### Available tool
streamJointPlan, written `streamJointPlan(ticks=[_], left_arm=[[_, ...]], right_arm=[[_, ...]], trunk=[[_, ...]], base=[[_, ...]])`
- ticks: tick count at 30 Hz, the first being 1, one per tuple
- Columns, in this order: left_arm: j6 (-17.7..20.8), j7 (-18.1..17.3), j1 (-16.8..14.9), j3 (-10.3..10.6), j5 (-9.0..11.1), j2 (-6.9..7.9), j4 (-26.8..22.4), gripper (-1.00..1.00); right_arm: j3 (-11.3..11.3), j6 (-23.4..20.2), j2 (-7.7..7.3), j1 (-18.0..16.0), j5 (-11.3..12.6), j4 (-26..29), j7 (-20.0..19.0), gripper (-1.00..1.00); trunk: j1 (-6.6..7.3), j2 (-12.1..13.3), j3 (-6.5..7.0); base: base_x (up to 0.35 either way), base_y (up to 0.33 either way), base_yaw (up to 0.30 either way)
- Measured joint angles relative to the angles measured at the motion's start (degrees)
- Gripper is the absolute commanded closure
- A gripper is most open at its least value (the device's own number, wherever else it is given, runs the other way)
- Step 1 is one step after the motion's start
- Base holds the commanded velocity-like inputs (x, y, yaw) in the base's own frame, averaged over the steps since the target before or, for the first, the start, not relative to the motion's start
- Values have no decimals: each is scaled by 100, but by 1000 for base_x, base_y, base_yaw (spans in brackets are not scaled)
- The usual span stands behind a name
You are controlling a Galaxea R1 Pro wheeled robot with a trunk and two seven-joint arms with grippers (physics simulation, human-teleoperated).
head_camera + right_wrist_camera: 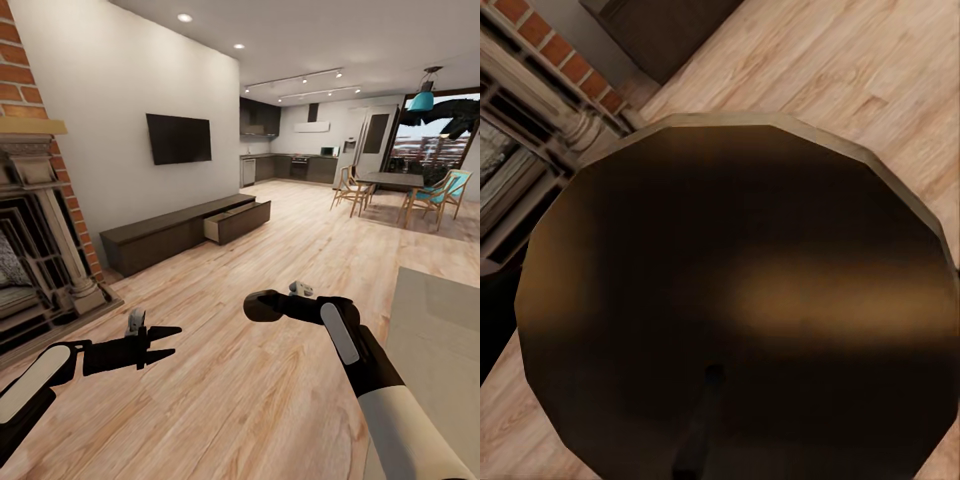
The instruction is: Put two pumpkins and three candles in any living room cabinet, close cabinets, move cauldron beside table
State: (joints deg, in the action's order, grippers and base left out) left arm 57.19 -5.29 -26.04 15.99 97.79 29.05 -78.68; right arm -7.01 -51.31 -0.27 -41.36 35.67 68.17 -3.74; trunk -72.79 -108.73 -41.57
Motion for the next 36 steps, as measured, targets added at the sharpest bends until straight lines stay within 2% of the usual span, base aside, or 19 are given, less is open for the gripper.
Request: streamJointPlan(ticks=[36], left_arm=[[0, 1, 0, 9, 1, -3, -1, -100]], right_arm=[[0, 6, 3, 0, -2, 0, 0, 100]], trunk=[[-1, 0, 0]], base=[[76, 5, 1]])
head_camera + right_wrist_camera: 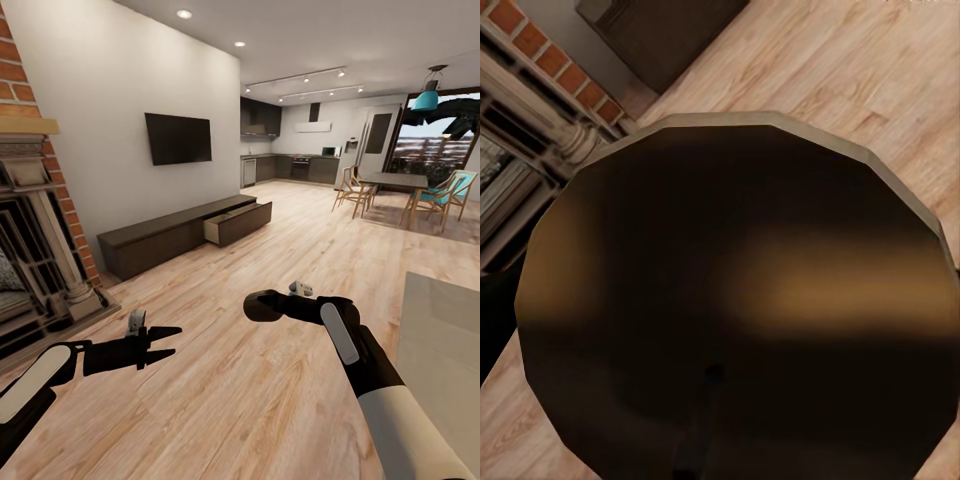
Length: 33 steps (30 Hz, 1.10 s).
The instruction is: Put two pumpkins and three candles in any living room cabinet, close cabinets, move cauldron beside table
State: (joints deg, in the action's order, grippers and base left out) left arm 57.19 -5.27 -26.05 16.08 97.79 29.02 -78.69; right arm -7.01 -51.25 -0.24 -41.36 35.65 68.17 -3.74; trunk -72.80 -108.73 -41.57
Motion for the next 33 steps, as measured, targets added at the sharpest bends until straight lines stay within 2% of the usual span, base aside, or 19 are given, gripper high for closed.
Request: streamJointPlan(ticks=[33], left_arm=[[0, -1, 0, -3, -3, 2, 0, -100]], right_arm=[[1, 37, -25, 0, -7, 0, -24, 100]], trunk=[[0, 0, 0]], base=[[31, 4, 0]])
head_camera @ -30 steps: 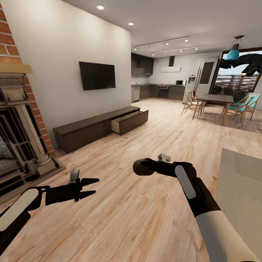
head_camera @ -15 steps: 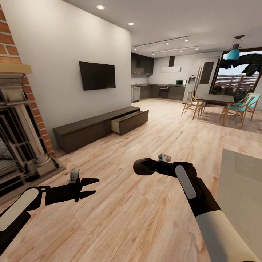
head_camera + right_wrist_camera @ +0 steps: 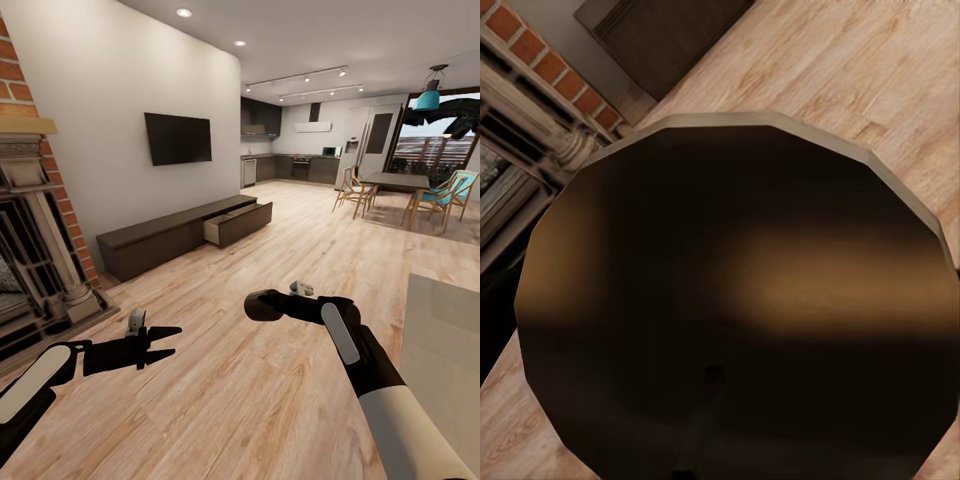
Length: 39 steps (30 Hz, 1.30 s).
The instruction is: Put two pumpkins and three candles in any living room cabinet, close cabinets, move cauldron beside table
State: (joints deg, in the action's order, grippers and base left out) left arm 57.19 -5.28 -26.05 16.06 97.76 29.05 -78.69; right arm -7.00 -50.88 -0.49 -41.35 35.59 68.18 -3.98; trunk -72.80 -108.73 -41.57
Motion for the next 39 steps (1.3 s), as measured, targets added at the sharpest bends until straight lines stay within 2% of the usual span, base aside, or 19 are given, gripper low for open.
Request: streamJointPlan(ticks=[18, 39], left_arm=[[0, -2, 0, 1, -2, 0, 0, -100], [0, 1, 0, 0, -2, 0, 0, -100]], right_arm=[[-2, 0, 0, 0, -2, 0, 0, 100], [-4, 0, 0, 0, 0, -7, 0, 100]], trunk=[[1, 0, 0], [2, 0, 0]], base=[[11, 0, 0], [133, 0, 0]])
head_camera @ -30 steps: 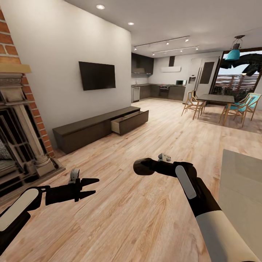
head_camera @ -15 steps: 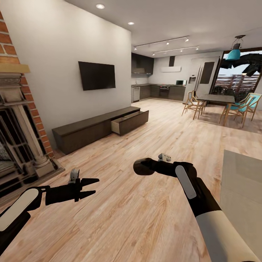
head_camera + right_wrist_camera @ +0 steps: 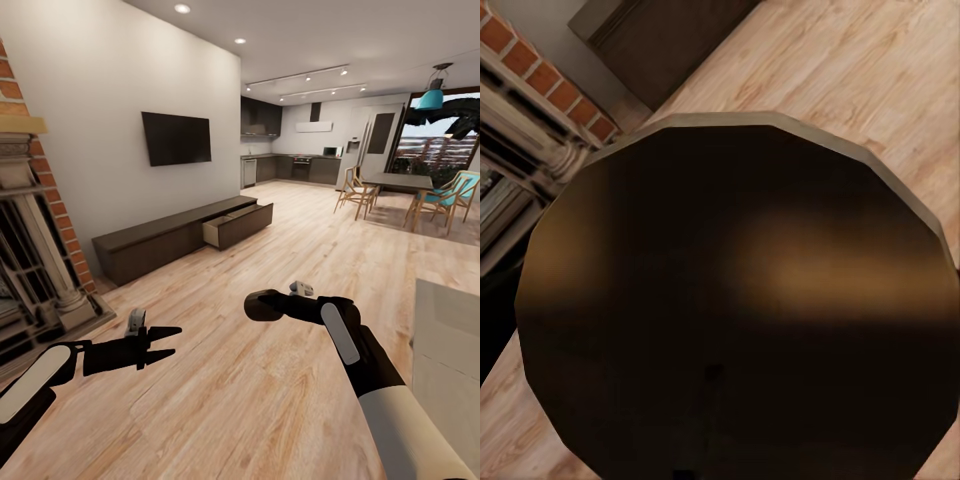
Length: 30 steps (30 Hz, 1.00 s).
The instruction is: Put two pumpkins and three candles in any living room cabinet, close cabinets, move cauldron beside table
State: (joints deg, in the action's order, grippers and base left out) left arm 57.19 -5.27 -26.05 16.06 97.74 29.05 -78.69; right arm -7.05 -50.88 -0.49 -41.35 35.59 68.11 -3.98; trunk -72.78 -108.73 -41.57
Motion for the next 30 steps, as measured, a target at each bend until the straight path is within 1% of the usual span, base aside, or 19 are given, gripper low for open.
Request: streamJointPlan(ticks=[30], left_arm=[[0, 1, 0, -6, 0, 0, 0, -100]], right_arm=[[-3, 0, 0, 0, 0, 7, 0, 100]], trunk=[[0, 0, 0]], base=[[129, 0, 0]])
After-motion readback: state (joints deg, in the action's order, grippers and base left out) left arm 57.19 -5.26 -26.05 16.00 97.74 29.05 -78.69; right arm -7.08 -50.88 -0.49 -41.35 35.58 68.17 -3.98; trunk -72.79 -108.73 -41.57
